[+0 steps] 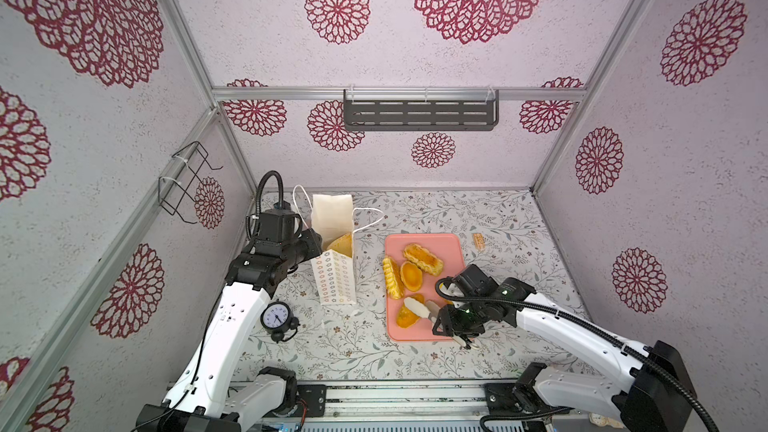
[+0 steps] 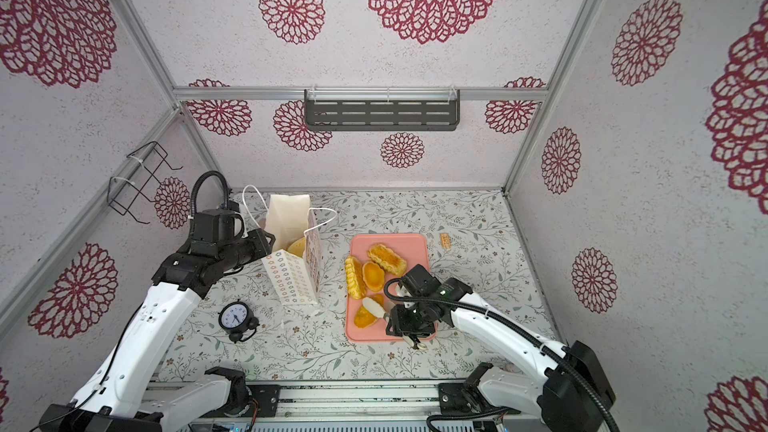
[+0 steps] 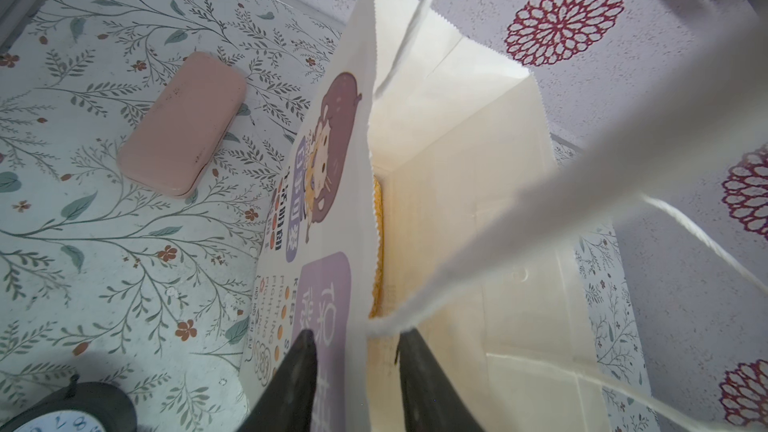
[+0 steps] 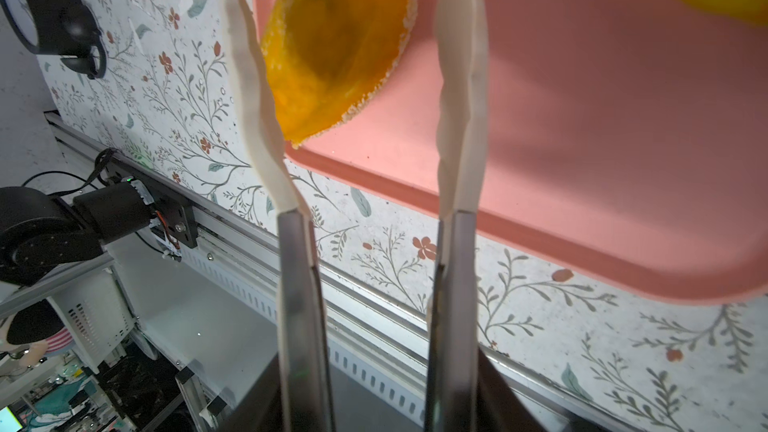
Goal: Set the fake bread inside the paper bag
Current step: 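Lower the right gripper onto the orange oval bun at the tray's near edge, then lift the orange bun and carry it to the bag with the right gripper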
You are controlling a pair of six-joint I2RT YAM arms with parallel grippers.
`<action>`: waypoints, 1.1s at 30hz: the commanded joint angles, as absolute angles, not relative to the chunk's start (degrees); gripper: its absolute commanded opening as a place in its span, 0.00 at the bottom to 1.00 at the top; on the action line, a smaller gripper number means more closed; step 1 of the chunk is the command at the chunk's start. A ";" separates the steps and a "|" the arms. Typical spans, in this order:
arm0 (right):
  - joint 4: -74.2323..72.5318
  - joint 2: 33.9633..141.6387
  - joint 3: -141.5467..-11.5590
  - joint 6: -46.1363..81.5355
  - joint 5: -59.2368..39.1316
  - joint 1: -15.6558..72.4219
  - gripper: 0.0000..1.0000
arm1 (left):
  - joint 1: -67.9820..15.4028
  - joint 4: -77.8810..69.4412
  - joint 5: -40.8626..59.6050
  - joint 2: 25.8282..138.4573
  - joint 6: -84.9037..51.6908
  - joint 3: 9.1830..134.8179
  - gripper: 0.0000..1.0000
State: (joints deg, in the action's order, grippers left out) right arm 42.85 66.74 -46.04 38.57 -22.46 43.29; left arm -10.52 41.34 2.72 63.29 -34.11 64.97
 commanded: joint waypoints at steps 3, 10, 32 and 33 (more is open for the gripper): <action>39.10 67.96 -45.87 39.22 -24.15 43.33 0.52 | -10.90 40.15 2.44 62.63 -34.45 64.60 0.37; 37.80 69.04 -45.38 38.85 -23.97 43.24 0.49 | -10.91 40.16 2.35 62.70 -34.60 64.69 0.37; 53.56 57.33 -59.37 33.45 -16.50 38.91 0.26 | -10.95 39.82 2.66 63.63 -35.30 66.16 0.33; 54.18 57.49 -61.71 32.58 -16.07 38.15 0.26 | -10.91 39.90 2.68 63.61 -35.29 66.23 0.33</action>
